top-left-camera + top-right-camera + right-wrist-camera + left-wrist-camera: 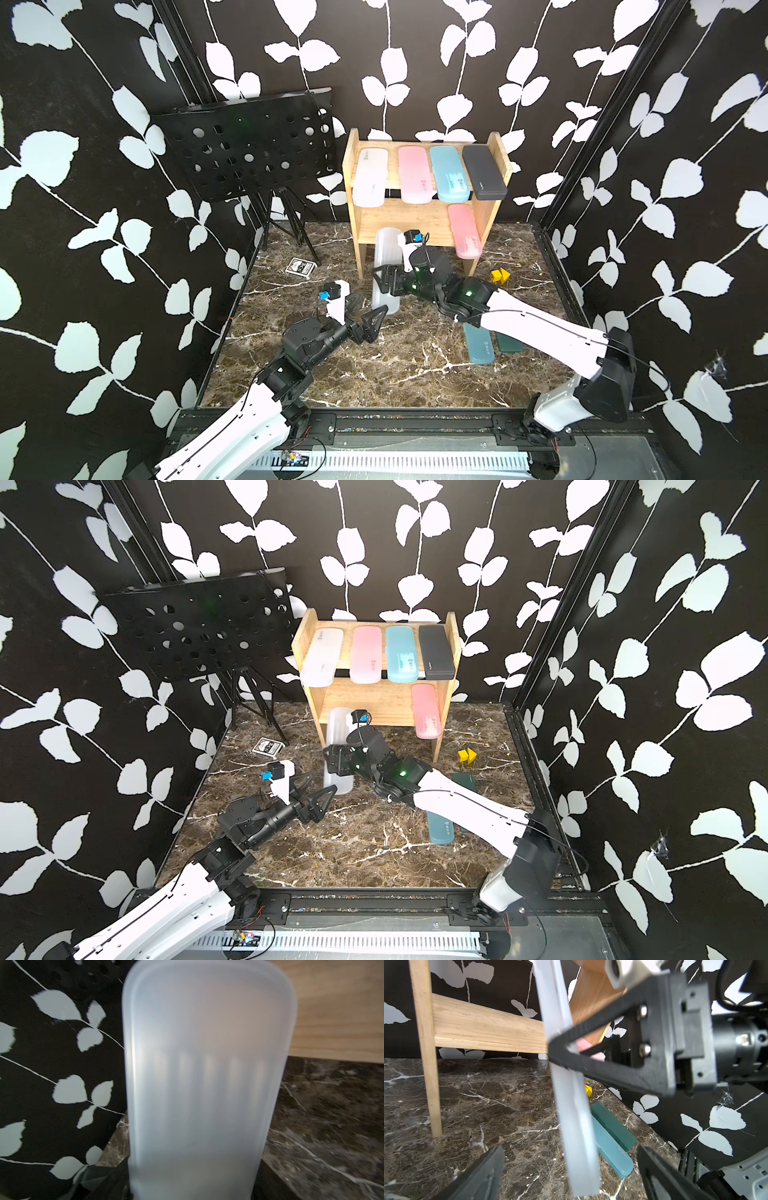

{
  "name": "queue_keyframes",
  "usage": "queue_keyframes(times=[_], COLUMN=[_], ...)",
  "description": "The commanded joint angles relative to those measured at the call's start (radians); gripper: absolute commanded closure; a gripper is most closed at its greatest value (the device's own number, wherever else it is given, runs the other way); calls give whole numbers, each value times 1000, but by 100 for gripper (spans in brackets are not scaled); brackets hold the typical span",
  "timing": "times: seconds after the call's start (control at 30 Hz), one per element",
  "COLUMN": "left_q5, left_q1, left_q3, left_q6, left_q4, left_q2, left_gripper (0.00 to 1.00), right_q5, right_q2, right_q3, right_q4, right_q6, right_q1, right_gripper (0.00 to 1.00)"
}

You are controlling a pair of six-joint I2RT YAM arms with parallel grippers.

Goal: Remove the pencil cases from the shelf
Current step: Pick up the pencil case from the shelf, then place the pencil case at the center of the board.

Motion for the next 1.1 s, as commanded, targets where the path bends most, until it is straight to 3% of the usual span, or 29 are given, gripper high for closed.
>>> queue_keyframes(times=[0.0,0.17,0.33,0.73,1.07], left_q5=[-61,-114,-123,-126,-128], left_q1=[-4,-4,-4,-3,-2], left_q3=[21,31,30,4,-10], left_q6=[24,39,29,4,-6], left_q4=[-40,-99,-99,-112,-108], left_q2=[-38,-54,-35,-33,-32], left_gripper=[1,1,1,1,1], right_q5=[47,-46,-78,-6,-7], right_q2=[-91,-131,-66,129,168], right_q3=[-58,-230,-296,-345,-385], right_q4=[-201,-342,-401,-388,-344], right_q6=[-35,-3,21,45,22], right_q1=[-40,-103,-109,-153,-207], right_gripper=[37,38,38,37,35])
